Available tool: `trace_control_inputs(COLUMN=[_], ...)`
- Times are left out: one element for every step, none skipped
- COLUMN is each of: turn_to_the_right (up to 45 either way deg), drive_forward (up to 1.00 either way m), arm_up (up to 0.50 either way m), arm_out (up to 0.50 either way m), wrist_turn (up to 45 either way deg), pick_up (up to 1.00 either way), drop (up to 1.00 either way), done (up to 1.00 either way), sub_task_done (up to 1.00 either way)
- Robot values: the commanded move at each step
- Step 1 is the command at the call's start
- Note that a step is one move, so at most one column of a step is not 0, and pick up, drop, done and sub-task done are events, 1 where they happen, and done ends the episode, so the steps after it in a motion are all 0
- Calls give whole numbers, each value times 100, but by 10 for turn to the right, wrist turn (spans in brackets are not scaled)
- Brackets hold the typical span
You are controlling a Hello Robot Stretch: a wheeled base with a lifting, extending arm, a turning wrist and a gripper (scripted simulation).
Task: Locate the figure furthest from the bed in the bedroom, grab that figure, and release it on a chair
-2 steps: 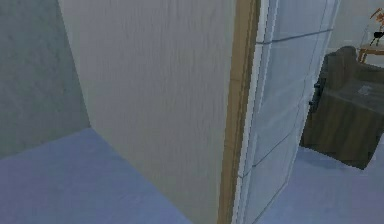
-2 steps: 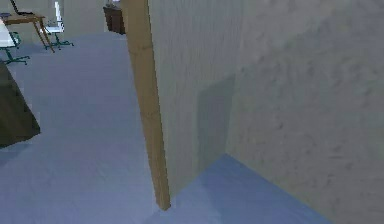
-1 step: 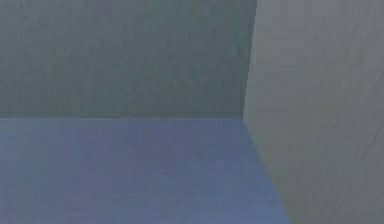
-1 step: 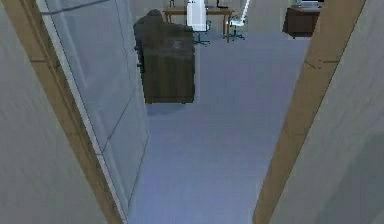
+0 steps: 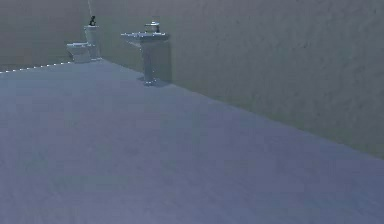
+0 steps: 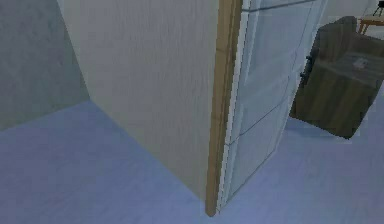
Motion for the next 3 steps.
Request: trace_control_inputs(turn_to_the_right=[-120, 0, 0], drive_forward=[0, 20, 20], arm_up=[0, 0, 0], arm_out=[0, 0, 0], wrist_turn=[0, 0, 0], pick_up=[0, 0, 0], drop=[0, 0, 0], done=[0, 0, 0], sub_task_done=[0, 0, 0])
